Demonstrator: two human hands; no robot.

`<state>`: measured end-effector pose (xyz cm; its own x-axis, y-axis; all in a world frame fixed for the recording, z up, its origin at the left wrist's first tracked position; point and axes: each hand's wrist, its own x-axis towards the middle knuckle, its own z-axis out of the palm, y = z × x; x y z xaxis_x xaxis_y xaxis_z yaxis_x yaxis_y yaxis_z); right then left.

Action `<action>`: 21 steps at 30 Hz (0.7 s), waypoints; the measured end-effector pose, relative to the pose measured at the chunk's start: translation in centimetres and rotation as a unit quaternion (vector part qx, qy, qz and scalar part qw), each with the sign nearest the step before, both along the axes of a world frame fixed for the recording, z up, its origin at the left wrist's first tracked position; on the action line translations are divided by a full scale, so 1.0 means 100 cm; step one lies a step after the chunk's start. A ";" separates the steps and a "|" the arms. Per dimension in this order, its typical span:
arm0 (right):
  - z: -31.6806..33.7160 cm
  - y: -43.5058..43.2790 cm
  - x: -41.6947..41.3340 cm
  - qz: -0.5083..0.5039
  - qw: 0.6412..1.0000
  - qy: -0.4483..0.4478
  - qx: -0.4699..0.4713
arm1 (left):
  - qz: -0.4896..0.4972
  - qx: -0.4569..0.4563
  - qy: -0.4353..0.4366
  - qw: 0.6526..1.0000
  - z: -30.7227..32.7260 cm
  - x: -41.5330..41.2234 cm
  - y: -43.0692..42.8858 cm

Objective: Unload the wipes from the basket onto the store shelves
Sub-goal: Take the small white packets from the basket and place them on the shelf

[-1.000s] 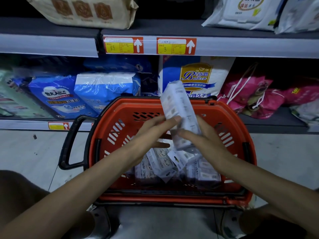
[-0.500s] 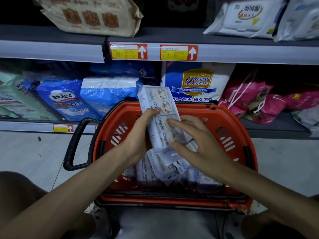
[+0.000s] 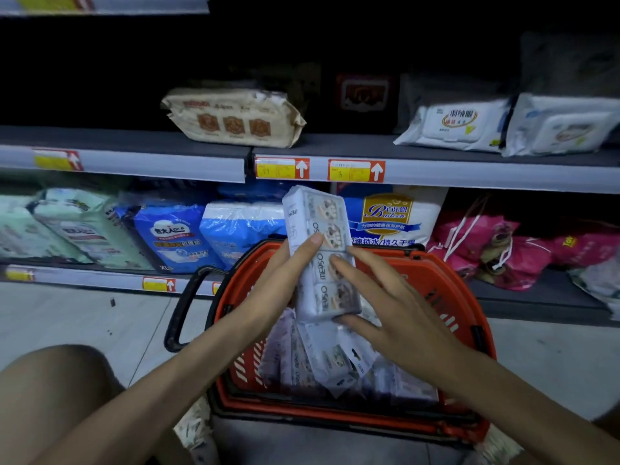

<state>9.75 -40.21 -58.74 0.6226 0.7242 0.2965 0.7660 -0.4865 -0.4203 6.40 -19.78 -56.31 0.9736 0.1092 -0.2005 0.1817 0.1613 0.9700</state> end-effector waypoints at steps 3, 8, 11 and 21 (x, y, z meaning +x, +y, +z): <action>0.018 0.002 -0.002 0.006 0.998 -0.031 0.046 | -0.004 0.019 -0.033 0.999 0.030 -0.003 0.000; 0.073 0.005 0.005 0.023 0.991 -0.058 0.122 | -0.004 -0.006 -0.069 0.998 0.087 0.001 0.006; 0.111 0.007 0.015 0.034 0.981 -0.070 0.180 | 0.014 0.009 -0.124 0.992 0.123 0.007 0.009; 0.221 0.037 0.042 0.073 0.910 0.117 0.392 | -0.093 0.112 -0.268 0.952 0.218 0.023 0.033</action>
